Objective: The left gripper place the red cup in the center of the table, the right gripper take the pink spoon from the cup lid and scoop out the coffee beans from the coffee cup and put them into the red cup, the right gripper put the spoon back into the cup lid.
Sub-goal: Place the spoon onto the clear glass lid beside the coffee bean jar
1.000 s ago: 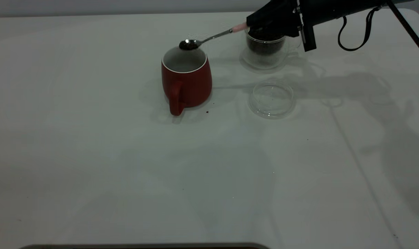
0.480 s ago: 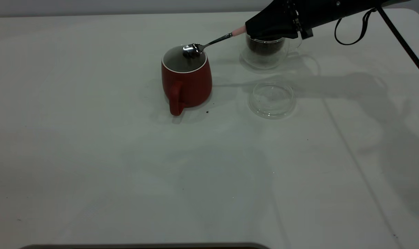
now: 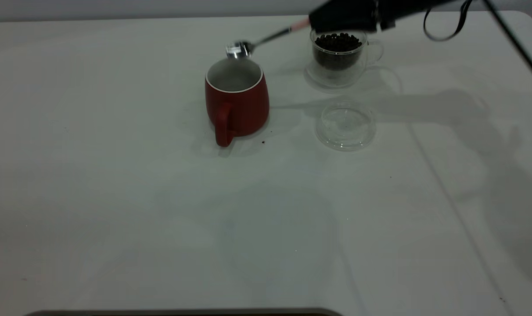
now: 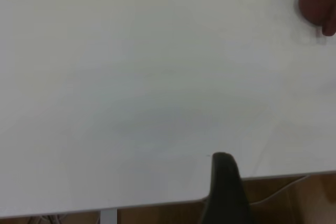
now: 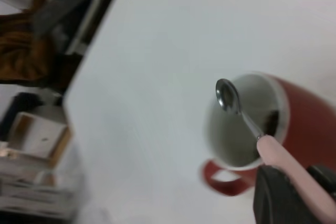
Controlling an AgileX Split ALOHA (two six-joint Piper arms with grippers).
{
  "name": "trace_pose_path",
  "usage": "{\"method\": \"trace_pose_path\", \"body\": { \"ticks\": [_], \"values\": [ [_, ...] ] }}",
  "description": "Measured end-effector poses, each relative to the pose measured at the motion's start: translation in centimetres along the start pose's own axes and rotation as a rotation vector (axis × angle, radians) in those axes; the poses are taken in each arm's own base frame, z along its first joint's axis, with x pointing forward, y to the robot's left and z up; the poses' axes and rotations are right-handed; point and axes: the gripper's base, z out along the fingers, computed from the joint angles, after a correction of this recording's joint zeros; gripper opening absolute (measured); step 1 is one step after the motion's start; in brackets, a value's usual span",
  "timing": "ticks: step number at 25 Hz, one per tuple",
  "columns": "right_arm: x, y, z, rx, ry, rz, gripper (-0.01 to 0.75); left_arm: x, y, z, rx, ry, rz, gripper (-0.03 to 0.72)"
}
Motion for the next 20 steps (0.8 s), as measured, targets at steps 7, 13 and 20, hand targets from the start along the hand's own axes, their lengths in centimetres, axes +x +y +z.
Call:
{"method": "trace_pose_path", "body": {
  "ticks": [7,13,20],
  "values": [
    [0.1,3.0,-4.1,0.031,0.014,0.211,0.11,0.0,0.0,0.0,0.0,0.0,0.0,0.588],
    [5.6,2.7,-6.4,0.124,-0.155,0.463,0.11,0.0,0.0,0.0,0.0,0.0,0.0,0.588],
    [12.2,0.8,-8.6,0.214,-0.268,0.664,0.11,0.0,0.0,0.0,0.0,0.0,0.0,0.588]
  ]
}}
